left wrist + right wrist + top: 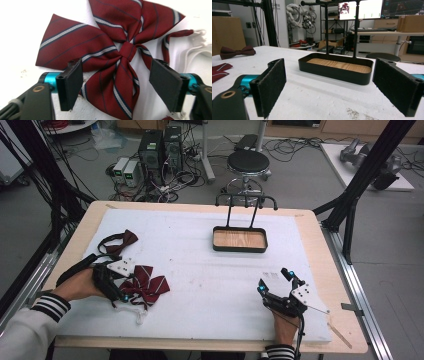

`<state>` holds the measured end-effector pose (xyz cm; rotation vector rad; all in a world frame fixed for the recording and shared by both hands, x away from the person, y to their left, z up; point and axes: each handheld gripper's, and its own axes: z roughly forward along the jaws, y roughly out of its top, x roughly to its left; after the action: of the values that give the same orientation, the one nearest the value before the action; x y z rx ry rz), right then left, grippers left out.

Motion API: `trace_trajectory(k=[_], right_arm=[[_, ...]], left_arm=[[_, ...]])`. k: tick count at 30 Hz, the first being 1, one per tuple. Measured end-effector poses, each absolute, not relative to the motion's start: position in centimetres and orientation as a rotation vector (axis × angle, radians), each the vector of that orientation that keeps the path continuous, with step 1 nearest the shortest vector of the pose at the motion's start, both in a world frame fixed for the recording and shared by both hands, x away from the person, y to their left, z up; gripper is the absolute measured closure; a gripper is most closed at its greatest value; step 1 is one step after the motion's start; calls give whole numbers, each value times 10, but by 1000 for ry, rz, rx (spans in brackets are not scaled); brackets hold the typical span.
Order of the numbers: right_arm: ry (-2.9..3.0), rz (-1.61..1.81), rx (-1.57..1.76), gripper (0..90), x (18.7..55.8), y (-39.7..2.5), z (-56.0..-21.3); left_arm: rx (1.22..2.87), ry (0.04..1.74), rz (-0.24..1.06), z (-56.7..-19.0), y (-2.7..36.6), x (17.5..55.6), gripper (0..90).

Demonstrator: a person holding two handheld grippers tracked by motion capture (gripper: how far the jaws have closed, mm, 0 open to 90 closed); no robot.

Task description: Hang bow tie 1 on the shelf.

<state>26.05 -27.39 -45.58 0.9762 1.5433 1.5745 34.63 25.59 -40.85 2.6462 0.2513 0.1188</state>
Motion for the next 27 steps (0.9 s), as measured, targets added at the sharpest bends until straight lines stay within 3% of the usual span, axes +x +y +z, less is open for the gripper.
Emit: trace_trajectory(k=[4,9,17,24,27], right_arm=[[1543,1575,975,109,261,-274,-456],[1544,1575,976,109,261,-274,-456],[1543,1576,977,109,260,-274,-456],[1543,1575,975,109,260,-274,-456],[1542,1574,974,109,260,-274,-456]], left_arm=[[2656,237,99,-410,254,348,346],[2672,256,61,-412,254,349,508],[2684,301,43,-414,255,353,589],[2706,373,55,-411,253,354,791],[2706,389,62,-411,252,354,807]])
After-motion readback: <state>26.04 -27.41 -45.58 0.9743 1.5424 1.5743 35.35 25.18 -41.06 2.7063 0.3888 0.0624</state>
